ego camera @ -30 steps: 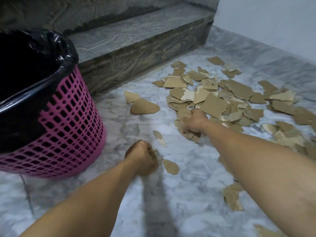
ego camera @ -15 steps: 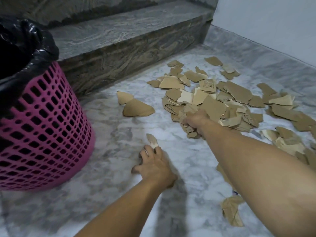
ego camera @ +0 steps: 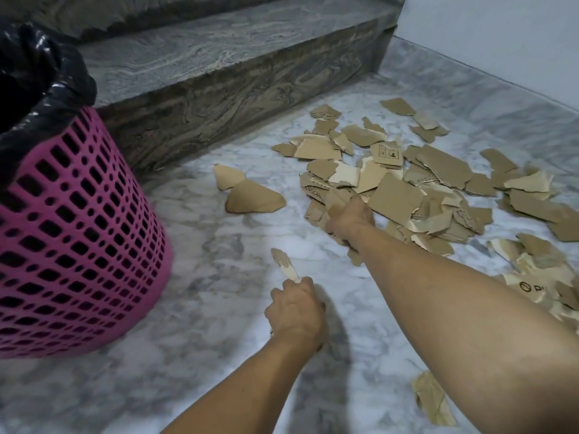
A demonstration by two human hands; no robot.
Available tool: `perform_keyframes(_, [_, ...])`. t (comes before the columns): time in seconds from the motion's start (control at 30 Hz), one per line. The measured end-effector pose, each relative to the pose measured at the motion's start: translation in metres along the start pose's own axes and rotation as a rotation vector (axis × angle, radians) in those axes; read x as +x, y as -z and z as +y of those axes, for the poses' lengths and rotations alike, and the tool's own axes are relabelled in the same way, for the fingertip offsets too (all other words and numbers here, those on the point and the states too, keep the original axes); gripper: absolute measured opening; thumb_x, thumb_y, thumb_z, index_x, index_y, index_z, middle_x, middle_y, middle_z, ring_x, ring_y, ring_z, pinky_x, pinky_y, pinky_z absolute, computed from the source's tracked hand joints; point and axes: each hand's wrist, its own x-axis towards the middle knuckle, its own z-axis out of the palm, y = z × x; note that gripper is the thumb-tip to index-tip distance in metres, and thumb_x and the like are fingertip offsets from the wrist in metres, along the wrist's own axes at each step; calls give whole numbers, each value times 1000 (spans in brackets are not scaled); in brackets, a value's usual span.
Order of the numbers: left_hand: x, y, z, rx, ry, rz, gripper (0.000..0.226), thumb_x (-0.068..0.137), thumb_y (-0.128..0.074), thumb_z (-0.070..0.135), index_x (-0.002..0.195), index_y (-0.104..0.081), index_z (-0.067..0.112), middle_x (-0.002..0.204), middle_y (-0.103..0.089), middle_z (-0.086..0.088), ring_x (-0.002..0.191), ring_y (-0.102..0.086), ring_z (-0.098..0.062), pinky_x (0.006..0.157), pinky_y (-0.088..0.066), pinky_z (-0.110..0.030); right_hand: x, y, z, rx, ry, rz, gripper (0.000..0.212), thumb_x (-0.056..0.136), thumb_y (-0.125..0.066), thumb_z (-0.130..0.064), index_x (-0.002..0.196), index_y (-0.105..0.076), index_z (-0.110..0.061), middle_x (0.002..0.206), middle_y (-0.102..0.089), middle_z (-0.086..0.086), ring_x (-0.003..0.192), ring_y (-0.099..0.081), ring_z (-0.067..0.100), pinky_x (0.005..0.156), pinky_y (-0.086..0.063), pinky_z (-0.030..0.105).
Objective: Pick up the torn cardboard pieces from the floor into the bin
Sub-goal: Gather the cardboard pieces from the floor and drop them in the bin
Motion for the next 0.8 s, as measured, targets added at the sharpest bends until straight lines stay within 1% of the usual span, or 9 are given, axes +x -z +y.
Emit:
perform_keyframes(0.1, [-2,-1,-5,-34,-40,23,25,88,-55,20,113,-56,17,119,-51,-6,111,-42,-26,79,-41,-34,-9,9,3,21,-14,-85,64,74,-84,-16,128,-51,-5,109,-64,12,102,-62,31,73,-50,31])
perform_keyframes(0.17, [-5,-3,-7,7,-71,10,32,85,-57,21,116,-51,18,123,-42,-6,116,-34,-26,80,-39,-34,-15,18,4,84,-8,-112,52,68,-86,-14,108,-55,-4,89,-62,8,87,-64,29,71,-55,34])
perform_keyframes(0.27, [-13,-5,-9,94,-100,-35,52,75,-67,35,118,-42,21,124,-28,-4,116,-28,-25,86,-37,-36,-17,38,8,299,-39,-143,55,54,-87,-11,97,-53,-3,89,-69,19,80,-72,39,72,-60,55])
perform_keyframes(0.33, [-17,-9,-12,156,-122,-26,57,72,-69,37,118,-38,25,125,-25,-2,115,-27,-25,88,-36,-39,-16,53,11,399,-39,-147,55,53,-89,-11,95,-53,-8,86,-72,20,75,-73,39,72,-59,59])
perform_keyframes(0.43, [-24,-14,-12,159,-129,3,50,73,-70,26,117,-45,26,126,-26,-3,112,-28,-24,83,-41,-39,-5,67,19,526,-44,-152,79,29,-90,-14,101,-56,-10,88,-75,19,74,-74,41,71,-57,66])
perform_keyframes(0.53, [-24,-16,-11,60,-130,19,26,84,-64,23,109,-56,23,126,-29,-3,110,-32,-24,74,-47,-37,-23,79,15,566,-39,-171,67,46,-90,-3,106,-59,-7,89,-75,18,78,-75,36,76,-57,64])
perform_keyframes(0.63, [-23,-12,-14,-54,-132,2,10,83,-62,26,93,-60,26,110,-45,2,98,-44,-21,75,-49,-33,-45,90,8,560,-38,-167,43,65,-83,5,98,-58,-6,90,-74,19,82,-75,34,80,-58,57])
perform_keyframes(0.73, [-24,-5,-19,-140,-79,3,9,76,-64,22,81,-60,28,85,-53,10,79,-52,-16,62,-41,-22,-50,96,5,566,-21,-180,45,65,-83,6,101,-59,-3,91,-74,20,82,-75,34,80,-58,58])
perform_keyframes(0.8, [-24,-6,-25,-236,-41,-11,12,73,-66,16,75,-58,24,80,-56,7,78,-57,-19,60,-40,-23,-52,102,4,549,0,-175,49,63,-85,3,105,-60,-3,93,-74,18,82,-75,31,80,-60,53])
